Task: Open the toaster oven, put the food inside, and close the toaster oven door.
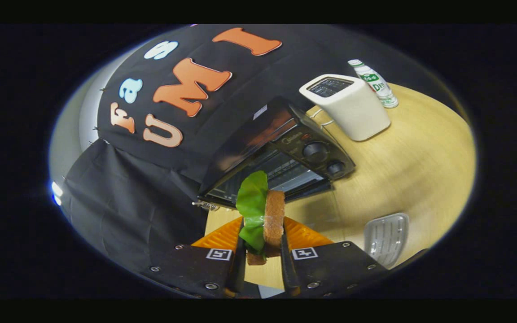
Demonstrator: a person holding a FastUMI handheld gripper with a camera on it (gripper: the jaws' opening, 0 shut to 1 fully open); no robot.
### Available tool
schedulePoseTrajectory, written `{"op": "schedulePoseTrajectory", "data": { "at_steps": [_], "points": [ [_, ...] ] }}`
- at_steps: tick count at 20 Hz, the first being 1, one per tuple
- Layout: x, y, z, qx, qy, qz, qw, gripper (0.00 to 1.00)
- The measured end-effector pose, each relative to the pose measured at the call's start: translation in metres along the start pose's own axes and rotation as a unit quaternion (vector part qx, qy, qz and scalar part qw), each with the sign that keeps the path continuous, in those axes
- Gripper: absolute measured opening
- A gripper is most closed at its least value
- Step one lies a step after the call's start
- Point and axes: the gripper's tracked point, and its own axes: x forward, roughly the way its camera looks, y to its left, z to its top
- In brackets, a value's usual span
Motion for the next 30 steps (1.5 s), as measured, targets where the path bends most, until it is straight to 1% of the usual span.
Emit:
{"op": "schedulePoseTrajectory", "data": {
  "at_steps": [8,12,14,18,23,25,30],
  "points": [
    [0.065,0.021,0.000,0.041,-0.016,0.014,0.999,0.34],
    [0.088,0.029,0.009,0.065,-0.040,0.020,0.997,0.34],
    [0.101,0.025,0.005,0.073,-0.041,0.013,0.996,0.34],
    [0.124,0.027,0.017,0.105,-0.082,0.024,0.991,0.34],
    [0.147,0.015,0.034,0.106,-0.141,0.003,0.984,0.34],
    [0.153,0.003,0.044,0.089,-0.175,-0.027,0.980,0.38],
    [0.165,-0.012,0.055,0.080,-0.201,-0.065,0.974,0.47]
  ]
}}
